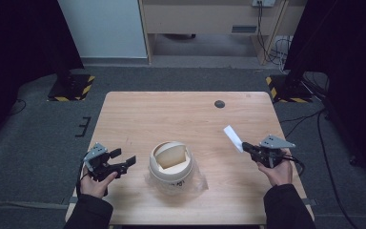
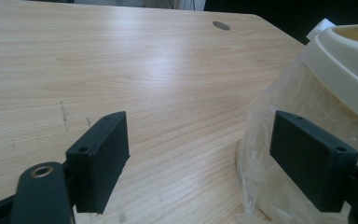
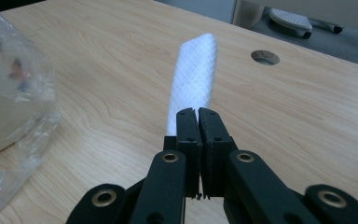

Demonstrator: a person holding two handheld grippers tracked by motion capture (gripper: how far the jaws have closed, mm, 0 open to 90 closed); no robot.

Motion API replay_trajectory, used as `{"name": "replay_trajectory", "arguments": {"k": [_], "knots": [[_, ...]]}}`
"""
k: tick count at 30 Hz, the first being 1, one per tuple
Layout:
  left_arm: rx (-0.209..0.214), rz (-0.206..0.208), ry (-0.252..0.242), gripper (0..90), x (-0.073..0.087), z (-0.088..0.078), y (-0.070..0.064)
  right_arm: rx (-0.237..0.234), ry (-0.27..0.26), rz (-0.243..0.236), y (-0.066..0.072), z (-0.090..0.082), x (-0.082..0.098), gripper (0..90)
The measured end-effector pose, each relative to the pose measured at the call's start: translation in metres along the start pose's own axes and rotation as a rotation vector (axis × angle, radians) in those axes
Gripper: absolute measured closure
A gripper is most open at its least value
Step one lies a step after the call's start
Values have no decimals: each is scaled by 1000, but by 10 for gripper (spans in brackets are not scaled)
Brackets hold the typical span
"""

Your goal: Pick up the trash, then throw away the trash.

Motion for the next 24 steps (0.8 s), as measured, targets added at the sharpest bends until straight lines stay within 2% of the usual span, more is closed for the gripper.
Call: {"name": "replay_trajectory", "arguments": {"k": [8, 18, 24], "knots": [[15, 13, -37, 191, -5, -2, -2, 7, -38, -3, 1, -9, -8, 880], [40, 12, -51, 192, -7, -2, -5, 8, -95, -18, 4, -21, -23, 881], [69, -5, -100, 191, -15, -8, -9, -7, -144, -26, 8, -29, -34, 881]]}}
Point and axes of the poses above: each handheld gripper's, and its own axes: z roughly forward along the jaws, x roughly out of its underside, y roughly to its left, the point moved 7 cm from there along z, roughly forward along the jaws, and after that the axes turned 10 degrees about y, right-handed, at the moved point
